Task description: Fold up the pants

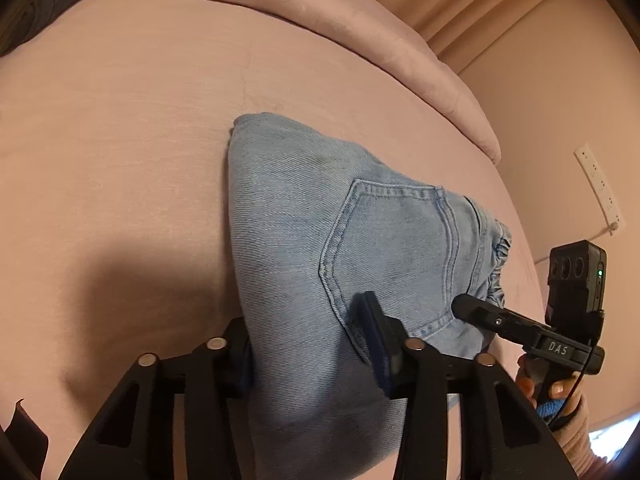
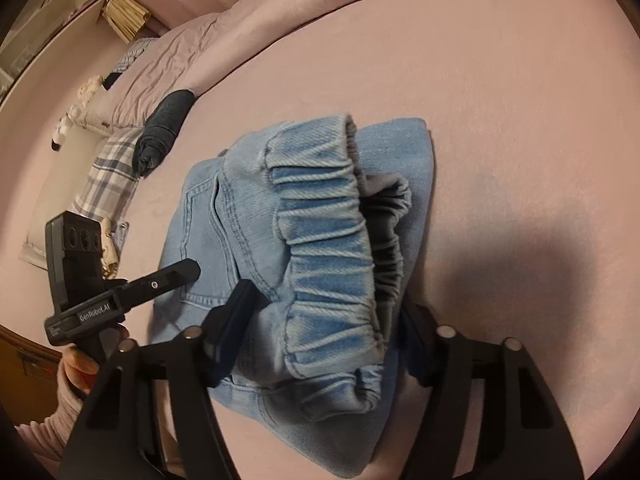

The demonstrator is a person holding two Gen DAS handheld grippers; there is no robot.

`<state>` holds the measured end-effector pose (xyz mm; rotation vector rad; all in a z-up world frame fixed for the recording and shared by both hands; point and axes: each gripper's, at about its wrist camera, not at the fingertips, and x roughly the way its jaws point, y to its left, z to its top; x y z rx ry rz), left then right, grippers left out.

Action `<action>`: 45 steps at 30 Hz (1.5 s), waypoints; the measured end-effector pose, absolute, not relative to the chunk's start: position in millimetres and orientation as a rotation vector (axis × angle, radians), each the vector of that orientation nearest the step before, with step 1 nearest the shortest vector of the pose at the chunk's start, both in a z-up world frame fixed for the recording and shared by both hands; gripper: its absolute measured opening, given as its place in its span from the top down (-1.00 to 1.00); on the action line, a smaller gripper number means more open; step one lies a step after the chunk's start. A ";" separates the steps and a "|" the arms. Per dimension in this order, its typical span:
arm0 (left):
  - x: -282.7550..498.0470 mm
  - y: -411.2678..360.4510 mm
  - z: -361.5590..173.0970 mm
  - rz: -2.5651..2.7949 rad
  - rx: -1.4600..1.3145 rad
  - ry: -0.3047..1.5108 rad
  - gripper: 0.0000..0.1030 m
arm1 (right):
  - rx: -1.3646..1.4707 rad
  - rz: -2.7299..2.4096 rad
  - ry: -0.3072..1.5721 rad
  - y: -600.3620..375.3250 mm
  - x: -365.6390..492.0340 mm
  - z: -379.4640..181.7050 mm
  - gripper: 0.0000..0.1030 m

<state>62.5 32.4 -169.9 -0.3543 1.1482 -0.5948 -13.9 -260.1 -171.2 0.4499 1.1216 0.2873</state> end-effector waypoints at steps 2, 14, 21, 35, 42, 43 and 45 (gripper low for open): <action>60.7 33.5 -167.6 -0.592 -0.349 1.136 0.35 | 0.432 0.272 1.114 -258.4 -14.6 -168.9 -0.09; 43.2 25.6 -143.6 -0.592 -0.254 1.045 0.67 | 0.321 0.229 1.007 -239.3 -24.1 -137.1 0.38; 31.4 29.0 -124.4 -0.601 -0.240 0.987 0.68 | 0.309 0.253 0.958 -229.2 -33.2 -121.6 0.44; 10.6 48.7 -62.5 -0.630 -0.223 0.823 0.68 | 0.255 0.285 0.812 -214.4 -55.7 -60.4 0.45; 18.6 54.6 -29.1 -0.619 -0.192 0.742 0.68 | 0.210 0.296 0.712 -205.0 -55.0 -21.6 0.45; 21.5 54.5 -25.0 -0.613 -0.188 0.734 0.68 | 0.204 0.300 0.703 -203.9 -53.5 -17.6 0.45; 27.6 54.9 -18.4 -0.604 -0.179 0.720 0.68 | 0.193 0.309 0.682 -201.6 -47.6 -8.5 0.45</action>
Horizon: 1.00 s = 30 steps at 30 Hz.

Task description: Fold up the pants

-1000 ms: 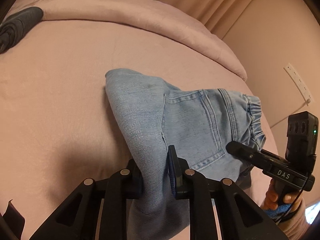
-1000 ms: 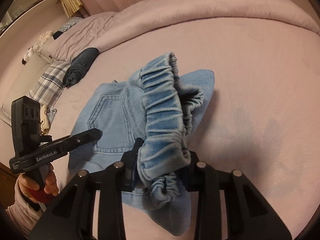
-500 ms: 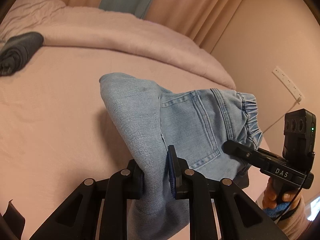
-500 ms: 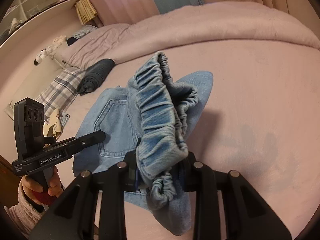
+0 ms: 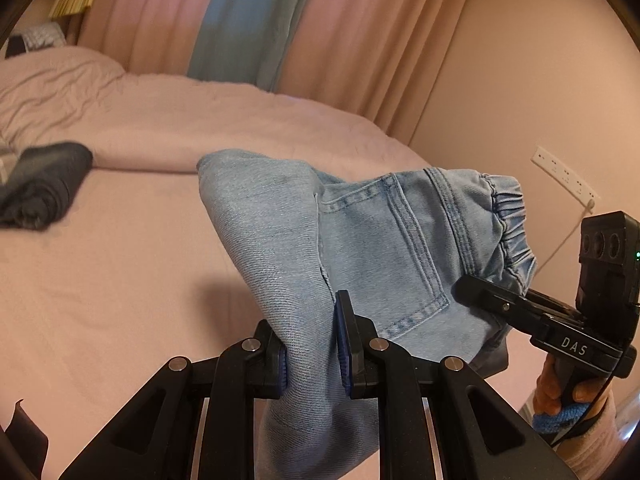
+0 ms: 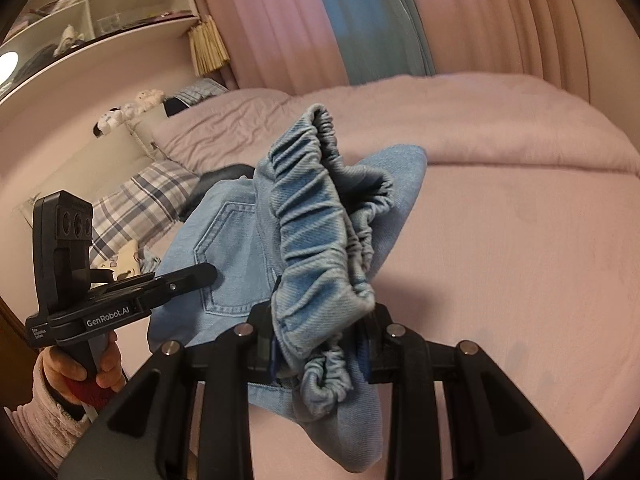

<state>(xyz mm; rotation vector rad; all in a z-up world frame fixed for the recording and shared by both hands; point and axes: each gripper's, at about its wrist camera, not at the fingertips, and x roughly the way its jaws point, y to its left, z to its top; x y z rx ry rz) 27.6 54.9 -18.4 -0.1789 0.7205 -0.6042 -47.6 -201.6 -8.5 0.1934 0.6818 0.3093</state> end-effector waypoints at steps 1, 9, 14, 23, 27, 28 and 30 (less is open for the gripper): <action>30.4 54.8 -16.3 -0.599 -0.175 0.715 0.68 | 0.192 0.313 0.675 -201.3 -44.4 -5.4 0.44; 56.1 56.6 -5.9 -0.580 -0.146 0.695 0.68 | 0.192 0.329 0.641 -205.9 -13.3 6.1 0.45; 79.4 54.1 -10.6 -0.575 -0.145 0.707 0.68 | 0.192 0.326 0.642 -206.2 11.9 5.7 0.44; 129.7 41.3 -33.7 -0.566 -0.135 0.759 0.68 | 0.204 0.309 0.680 -207.6 64.6 -12.5 0.45; 149.1 32.5 -52.2 -0.566 -0.126 0.797 0.68 | 0.223 0.295 0.712 -212.7 85.9 -29.1 0.44; 152.9 31.1 -56.8 -0.566 -0.123 0.806 0.68 | 0.227 0.293 0.718 -212.6 90.6 -32.1 0.44; 161.9 27.6 -67.0 -0.566 -0.118 0.827 0.68 | 0.233 0.284 0.738 -214.1 99.6 -41.7 0.44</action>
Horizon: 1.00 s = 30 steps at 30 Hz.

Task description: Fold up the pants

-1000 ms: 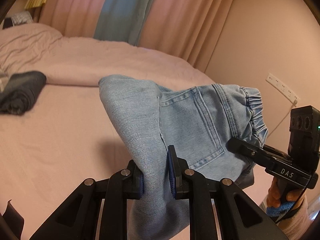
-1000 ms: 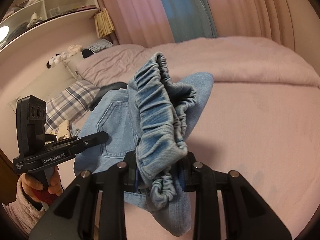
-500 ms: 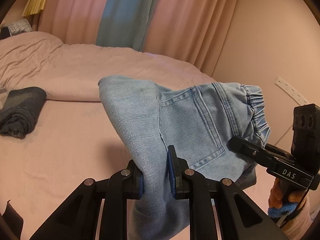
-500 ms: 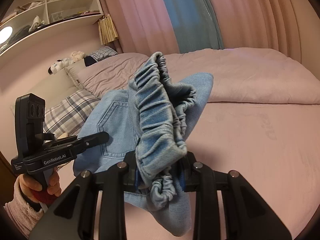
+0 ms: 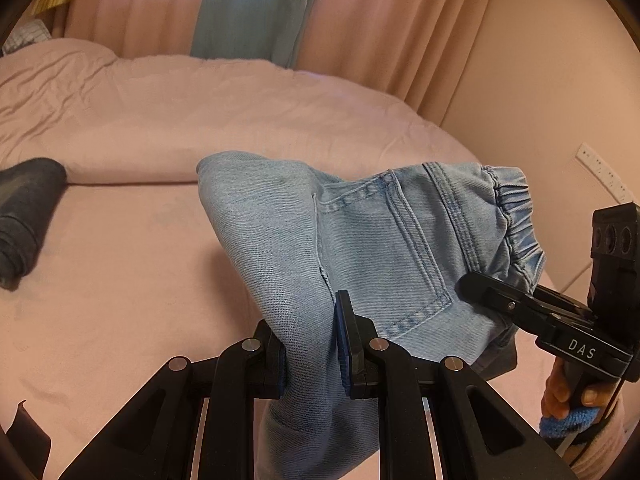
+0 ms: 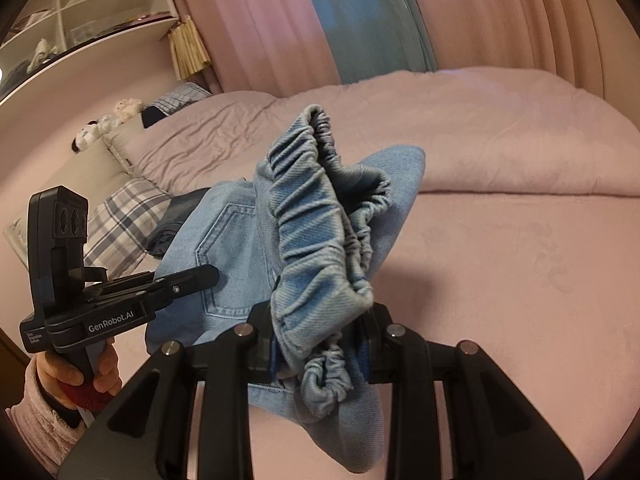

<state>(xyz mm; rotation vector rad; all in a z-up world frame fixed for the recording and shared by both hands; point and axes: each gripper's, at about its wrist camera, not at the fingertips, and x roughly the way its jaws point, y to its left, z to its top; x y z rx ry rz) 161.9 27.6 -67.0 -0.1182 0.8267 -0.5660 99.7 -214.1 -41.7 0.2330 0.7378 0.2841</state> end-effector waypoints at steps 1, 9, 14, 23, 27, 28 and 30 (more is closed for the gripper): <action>165.6 26.4 -71.8 -0.566 -0.117 0.836 0.68 | 0.239 0.279 0.750 -215.2 104.1 -47.1 0.44; 183.4 21.3 -102.0 -0.553 -0.109 0.903 0.67 | 0.247 0.252 0.818 -217.3 129.0 -78.2 0.44; 188.9 23.2 -109.6 -0.545 -0.112 0.923 0.68 | 0.251 0.246 0.842 -214.9 141.3 -89.4 0.44; 198.5 21.8 -120.7 -0.536 -0.110 0.948 0.68 | 0.247 0.241 0.866 -216.0 154.8 -103.0 0.44; 206.0 17.5 -129.6 -0.531 -0.109 0.969 0.68 | 0.251 0.238 0.886 -216.3 158.8 -110.3 0.44; 206.1 16.9 -131.3 -0.530 -0.108 0.973 0.68 | 0.252 0.237 0.891 -215.6 160.4 -112.0 0.44; 210.1 12.5 -137.0 -0.527 -0.100 0.987 0.67 | 0.256 0.235 0.905 -216.5 162.4 -117.0 0.44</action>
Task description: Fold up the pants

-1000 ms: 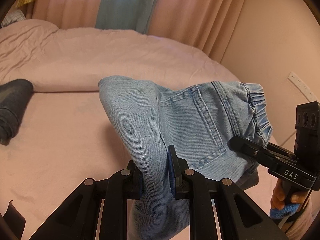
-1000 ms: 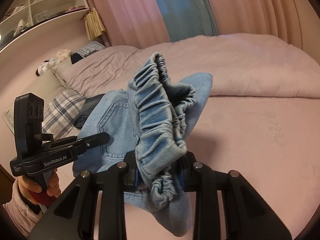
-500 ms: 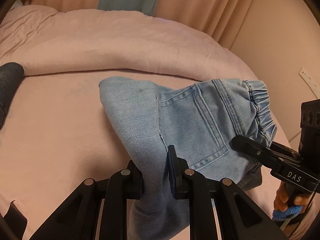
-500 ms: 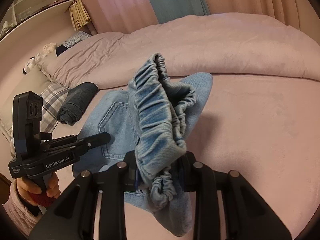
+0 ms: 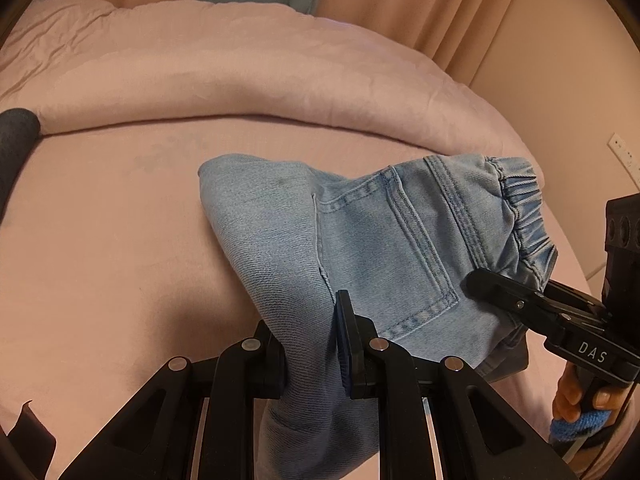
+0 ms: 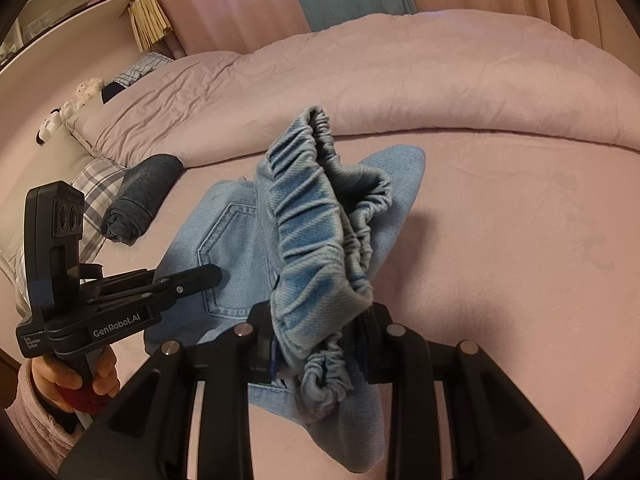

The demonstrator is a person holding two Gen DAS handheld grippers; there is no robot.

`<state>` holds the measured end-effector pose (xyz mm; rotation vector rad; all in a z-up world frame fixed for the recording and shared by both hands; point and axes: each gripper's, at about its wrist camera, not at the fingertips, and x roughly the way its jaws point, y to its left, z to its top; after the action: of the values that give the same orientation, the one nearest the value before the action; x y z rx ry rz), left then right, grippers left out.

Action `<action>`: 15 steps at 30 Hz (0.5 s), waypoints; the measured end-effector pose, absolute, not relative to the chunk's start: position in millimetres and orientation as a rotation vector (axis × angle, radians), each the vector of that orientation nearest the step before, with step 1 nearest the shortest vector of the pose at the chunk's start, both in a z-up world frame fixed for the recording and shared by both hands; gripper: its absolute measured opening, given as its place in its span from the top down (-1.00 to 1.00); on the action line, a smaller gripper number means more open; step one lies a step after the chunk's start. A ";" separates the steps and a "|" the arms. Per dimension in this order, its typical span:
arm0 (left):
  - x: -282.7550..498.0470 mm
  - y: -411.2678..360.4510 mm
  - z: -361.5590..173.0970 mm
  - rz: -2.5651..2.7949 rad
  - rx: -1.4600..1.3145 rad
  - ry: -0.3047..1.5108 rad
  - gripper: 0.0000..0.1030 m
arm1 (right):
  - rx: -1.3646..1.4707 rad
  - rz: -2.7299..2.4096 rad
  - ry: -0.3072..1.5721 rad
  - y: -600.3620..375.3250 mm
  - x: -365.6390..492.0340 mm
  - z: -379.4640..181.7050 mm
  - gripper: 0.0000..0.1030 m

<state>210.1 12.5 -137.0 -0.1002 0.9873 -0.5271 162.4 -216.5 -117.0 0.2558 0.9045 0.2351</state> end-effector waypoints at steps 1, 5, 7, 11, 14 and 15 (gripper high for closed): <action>210.3 12.2 -139.5 -0.525 -0.098 0.992 0.67 | 0.258 0.234 0.911 -216.3 163.0 -119.1 0.44; 212.3 12.5 -143.7 -0.523 -0.109 0.997 0.68 | 0.276 0.231 0.938 -219.0 166.7 -129.0 0.44; 212.3 11.1 -144.0 -0.521 -0.099 0.996 0.67 | 0.287 0.233 0.941 -219.4 169.8 -130.3 0.44; 212.9 9.8 -145.8 -0.515 -0.090 0.994 0.67 | 0.295 0.233 0.951 -220.5 171.0 -135.2 0.43; 213.2 11.2 -147.4 -0.516 -0.094 0.997 0.67 | 0.315 0.235 0.961 -223.7 171.7 -139.1 0.42; 214.0 11.3 -148.1 -0.517 -0.096 0.998 0.67 | 0.321 0.236 0.965 -224.5 173.0 -139.9 0.42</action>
<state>214.0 11.3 -148.1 -0.0956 0.9977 -0.5175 173.0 -224.5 -139.9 0.3213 0.9654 0.2358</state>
